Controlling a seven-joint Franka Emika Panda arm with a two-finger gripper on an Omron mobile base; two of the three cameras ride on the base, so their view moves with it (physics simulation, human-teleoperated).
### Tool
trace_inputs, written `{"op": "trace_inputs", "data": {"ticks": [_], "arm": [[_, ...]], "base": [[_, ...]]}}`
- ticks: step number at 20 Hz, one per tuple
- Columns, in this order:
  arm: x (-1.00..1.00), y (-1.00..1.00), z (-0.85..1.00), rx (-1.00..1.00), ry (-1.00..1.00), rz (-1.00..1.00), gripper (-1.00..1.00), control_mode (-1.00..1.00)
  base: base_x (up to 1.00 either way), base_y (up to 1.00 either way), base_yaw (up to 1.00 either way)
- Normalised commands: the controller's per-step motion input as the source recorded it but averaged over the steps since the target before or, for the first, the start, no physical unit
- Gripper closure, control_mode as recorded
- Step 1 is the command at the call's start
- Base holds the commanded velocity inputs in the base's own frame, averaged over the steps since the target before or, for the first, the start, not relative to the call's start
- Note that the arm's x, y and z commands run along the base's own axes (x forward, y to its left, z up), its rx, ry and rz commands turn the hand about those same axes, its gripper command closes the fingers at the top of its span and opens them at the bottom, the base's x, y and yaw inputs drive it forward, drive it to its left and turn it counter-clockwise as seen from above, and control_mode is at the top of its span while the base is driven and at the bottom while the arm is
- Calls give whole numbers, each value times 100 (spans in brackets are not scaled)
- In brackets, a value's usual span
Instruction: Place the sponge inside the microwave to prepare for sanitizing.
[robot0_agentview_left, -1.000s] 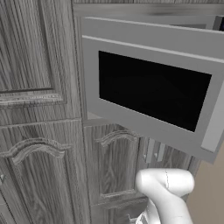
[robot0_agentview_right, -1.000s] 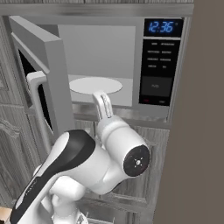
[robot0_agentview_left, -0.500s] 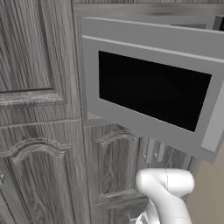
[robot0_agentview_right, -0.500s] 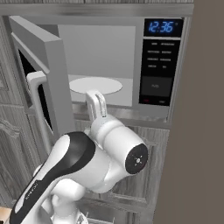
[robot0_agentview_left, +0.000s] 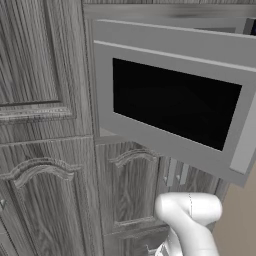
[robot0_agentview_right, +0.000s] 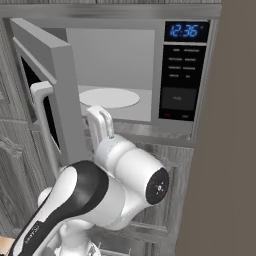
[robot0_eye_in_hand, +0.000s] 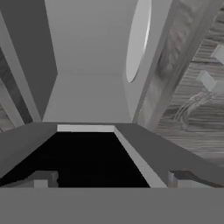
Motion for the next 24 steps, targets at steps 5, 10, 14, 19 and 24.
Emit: {"op": "trace_inputs", "data": {"ticks": [5,10,14,19,24], "arm": [[-27,27,0,0,0,8,-100,-100],[-13,31,1,0,0,7,-100,-100],[-17,29,3,0,0,8,-100,-100],[-21,25,5,0,0,10,-100,-100],[-24,34,1,0,0,9,-100,-100]], "base": [[0,0,0],[0,0,0],[0,0,0],[0,0,0],[0,0,0]]}}
